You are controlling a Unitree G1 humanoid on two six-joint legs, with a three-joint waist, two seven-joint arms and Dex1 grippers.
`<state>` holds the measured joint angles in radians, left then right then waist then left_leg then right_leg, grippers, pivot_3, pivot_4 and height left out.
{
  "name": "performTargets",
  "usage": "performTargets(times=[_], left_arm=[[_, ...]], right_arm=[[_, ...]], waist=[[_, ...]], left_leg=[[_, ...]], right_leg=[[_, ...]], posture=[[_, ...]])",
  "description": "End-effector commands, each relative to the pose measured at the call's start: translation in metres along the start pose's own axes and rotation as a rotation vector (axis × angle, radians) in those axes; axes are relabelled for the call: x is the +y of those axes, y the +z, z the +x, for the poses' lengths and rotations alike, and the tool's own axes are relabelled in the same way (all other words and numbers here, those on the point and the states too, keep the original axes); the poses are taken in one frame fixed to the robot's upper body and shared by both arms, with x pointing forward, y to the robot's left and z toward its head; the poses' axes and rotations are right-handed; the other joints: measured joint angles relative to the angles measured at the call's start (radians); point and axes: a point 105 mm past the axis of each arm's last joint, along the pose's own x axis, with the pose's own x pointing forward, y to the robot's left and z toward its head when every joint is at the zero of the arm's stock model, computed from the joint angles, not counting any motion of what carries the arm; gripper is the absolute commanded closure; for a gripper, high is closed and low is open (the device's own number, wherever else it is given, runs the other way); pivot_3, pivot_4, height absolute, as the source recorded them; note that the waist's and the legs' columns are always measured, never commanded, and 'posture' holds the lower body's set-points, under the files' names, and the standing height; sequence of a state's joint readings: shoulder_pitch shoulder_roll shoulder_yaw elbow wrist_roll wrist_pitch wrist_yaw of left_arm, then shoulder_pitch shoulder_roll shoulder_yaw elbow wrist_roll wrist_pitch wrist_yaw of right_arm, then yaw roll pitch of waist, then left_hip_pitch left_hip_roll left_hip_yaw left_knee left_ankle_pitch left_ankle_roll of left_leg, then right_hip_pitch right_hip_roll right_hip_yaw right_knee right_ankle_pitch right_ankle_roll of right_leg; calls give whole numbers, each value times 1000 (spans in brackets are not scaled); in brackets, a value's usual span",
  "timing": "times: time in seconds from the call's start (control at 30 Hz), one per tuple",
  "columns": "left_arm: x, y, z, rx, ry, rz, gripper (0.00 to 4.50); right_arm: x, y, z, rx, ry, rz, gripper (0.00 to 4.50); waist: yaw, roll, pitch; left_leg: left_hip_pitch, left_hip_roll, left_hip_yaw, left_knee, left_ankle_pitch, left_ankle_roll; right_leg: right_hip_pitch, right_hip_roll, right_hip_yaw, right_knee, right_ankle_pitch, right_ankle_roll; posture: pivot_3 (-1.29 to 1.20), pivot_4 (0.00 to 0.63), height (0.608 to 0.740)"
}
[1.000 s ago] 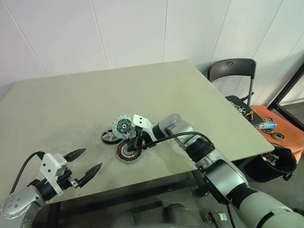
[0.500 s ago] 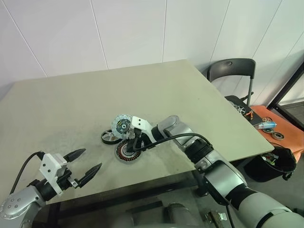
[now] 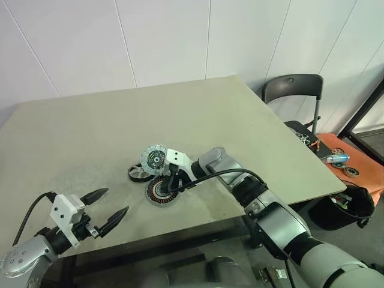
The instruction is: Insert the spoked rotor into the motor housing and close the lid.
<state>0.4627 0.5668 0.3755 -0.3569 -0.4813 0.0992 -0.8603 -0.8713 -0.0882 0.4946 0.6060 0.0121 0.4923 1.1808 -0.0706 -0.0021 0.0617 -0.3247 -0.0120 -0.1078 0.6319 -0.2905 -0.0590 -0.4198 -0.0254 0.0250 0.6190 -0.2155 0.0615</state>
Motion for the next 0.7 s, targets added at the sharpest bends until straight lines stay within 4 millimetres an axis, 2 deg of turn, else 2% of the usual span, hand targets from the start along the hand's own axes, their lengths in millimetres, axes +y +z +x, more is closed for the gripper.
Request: performTargets(times=[0.03,0.4,0.43,0.7], left_arm=[[1,12,2,-30,-5,51,0],[1,12,2,-29,-3,54,0],[1,12,2,-29,-2,53,0],[1,13,3,-29,-3,52,0]], right_arm=[[-3,15,-1,-26,-14,-41,3844],[-4,13,-3,-13,-12,-59,3844],[-4,14,-4,-16,-12,-61,3120],[4,42,-15,-90,12,-108,418]], waist=[[0,0,0],[0,0,0],[0,0,0],[0,0,0]], left_leg=[[0,0,0,0,0,0],[0,0,0,0,0,0],[0,0,0,0,0,0],[0,0,0,0,0,0]], right_leg=[[0,0,0,0,0,0],[0,0,0,0,0,0],[0,0,0,0,0,0],[0,0,0,1,0,0]], posture=[[0,0,740],[0,0,740],[0,0,740],[0,0,740]])
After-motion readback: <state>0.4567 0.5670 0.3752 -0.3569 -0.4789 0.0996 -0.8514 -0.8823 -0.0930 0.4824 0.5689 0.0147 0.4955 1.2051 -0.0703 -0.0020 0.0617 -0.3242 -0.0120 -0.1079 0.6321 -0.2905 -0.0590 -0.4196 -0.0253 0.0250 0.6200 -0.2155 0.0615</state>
